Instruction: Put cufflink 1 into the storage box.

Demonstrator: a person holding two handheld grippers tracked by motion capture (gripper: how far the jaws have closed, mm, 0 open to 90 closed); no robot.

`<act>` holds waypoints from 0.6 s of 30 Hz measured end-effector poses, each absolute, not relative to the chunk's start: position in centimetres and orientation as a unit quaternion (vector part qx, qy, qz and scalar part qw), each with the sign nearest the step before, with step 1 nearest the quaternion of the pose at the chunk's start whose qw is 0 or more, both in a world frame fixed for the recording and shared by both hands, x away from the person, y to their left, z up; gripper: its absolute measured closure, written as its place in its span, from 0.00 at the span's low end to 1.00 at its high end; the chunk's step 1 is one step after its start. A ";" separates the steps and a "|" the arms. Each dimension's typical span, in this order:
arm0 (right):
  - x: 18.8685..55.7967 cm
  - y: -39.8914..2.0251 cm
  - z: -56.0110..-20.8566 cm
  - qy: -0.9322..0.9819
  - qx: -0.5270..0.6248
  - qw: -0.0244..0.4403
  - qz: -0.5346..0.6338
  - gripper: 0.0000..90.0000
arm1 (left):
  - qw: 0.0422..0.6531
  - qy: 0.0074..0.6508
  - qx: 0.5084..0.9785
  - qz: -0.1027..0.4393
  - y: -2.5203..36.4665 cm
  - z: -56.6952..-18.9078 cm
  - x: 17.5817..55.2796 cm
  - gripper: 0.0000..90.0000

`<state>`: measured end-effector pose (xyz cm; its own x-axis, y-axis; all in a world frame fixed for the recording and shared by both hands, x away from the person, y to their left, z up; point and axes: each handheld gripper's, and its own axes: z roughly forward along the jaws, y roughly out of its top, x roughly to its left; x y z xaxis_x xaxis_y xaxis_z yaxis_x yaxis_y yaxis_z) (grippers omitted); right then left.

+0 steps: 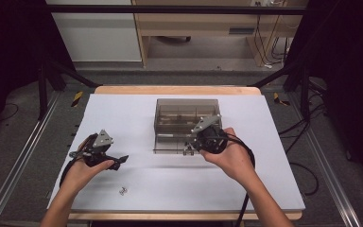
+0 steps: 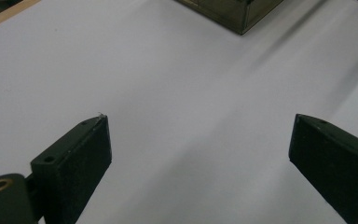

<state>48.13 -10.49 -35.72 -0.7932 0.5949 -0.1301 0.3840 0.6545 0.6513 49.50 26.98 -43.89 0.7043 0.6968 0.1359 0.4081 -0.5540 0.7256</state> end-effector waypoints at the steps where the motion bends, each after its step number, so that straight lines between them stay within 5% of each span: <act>1: 47.7 -10.6 -35.9 0.892 0.275 0.169 0.315 0.92 | 0.344 0.322 0.857 0.209 27.0 -43.9 49.5 0.06; 18: 43.8 -12.8 -41.0 0.864 0.313 0.183 0.349 1.00 | 0.356 0.309 0.855 0.218 26.0 -42.5 49.4 0.14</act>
<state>43.77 -12.75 -41.00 -0.7365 0.6692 -0.0983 0.4138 0.5607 0.7172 49.44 25.98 -42.54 0.7147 0.6827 0.1523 0.3721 -0.5554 0.7437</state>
